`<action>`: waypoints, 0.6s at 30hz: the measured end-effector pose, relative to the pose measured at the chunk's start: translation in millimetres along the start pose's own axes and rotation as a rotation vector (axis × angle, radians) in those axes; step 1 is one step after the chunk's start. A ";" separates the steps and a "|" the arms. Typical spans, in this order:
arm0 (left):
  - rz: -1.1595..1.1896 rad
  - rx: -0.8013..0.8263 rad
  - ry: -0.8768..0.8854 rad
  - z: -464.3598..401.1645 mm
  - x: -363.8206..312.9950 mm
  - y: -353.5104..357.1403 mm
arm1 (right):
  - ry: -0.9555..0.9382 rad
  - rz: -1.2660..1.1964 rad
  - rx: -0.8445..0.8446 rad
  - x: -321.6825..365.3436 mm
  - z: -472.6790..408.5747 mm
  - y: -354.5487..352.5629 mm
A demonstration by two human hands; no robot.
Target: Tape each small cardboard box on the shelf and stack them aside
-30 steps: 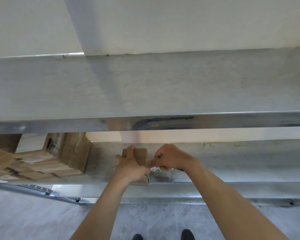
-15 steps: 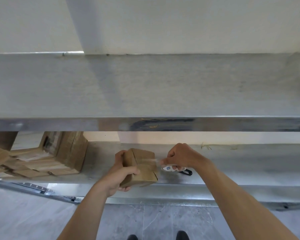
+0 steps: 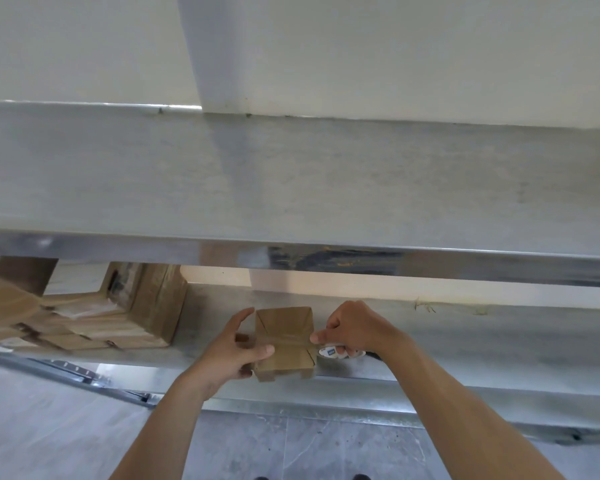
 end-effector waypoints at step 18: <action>-0.686 -0.112 0.127 3.5 -45.2 21.0 | -0.093 0.165 -0.032 9.4 -1.7 -10.6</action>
Point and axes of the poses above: each hand's wrist, its own z-axis away from the middle knuckle, its own y-axis out of the palm, x = y × z, the point moved 8 cm from there along -z, towards the middle knuckle, and after that the axes turned 7 degrees about y, right-handed, at the moved point
